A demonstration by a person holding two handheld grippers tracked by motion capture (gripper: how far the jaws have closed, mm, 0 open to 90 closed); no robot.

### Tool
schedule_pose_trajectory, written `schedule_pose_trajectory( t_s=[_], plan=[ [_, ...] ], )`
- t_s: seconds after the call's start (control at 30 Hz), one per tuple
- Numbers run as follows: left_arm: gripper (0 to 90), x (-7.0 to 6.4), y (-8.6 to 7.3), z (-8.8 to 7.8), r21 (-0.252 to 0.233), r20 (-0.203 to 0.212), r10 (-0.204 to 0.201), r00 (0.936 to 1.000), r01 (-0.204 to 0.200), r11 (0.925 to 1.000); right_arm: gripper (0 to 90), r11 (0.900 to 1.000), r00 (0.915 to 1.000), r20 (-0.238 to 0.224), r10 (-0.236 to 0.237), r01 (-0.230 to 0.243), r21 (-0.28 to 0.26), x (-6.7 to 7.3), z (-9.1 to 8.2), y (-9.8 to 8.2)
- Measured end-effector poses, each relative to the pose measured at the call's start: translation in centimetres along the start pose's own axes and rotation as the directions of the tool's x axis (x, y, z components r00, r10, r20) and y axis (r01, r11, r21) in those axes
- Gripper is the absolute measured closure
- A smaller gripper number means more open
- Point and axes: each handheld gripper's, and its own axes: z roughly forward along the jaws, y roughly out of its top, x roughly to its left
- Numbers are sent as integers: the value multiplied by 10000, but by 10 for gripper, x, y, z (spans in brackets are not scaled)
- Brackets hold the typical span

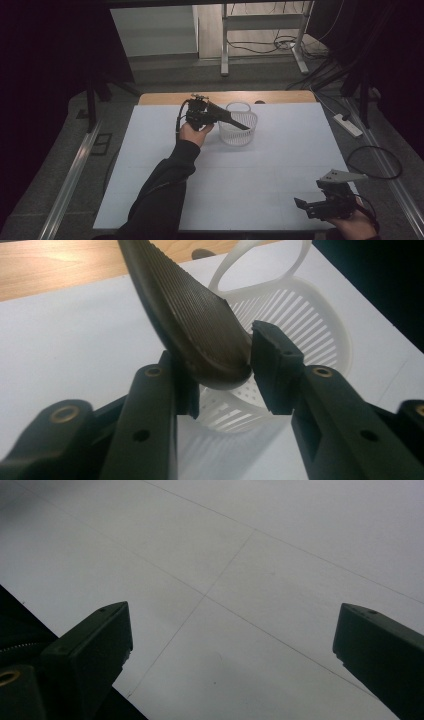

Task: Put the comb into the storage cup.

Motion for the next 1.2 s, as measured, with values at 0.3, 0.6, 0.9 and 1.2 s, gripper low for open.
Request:
schedule_pose_trajectory(
  t_s=[0.3, 0.6, 0.9, 1.2],
  plan=[
    [511, -3, -1, 3, 122, -460, 425, 9980, -420, 9990, 31, 10000, 10000, -4, -7, 7, -13, 0, 0, 0],
    [400, -7, -2, 6, 338, -950, 989, 9906, -960, 9948, 31, 10000, 10000, -9, 0, 0, -8, 0, 0, 0],
    [266, -7, -4, 5, 287, -1279, 1241, 9840, -1214, 9922, 29, 10000, 10000, 3, 25, -25, -6, -1, 0, 0],
    [116, -7, -6, 6, 413, -1624, 1676, 9724, -1630, 9858, 27, 10000, 10000, 4, 34, -34, -12, -1, 0, 0]
  ],
)
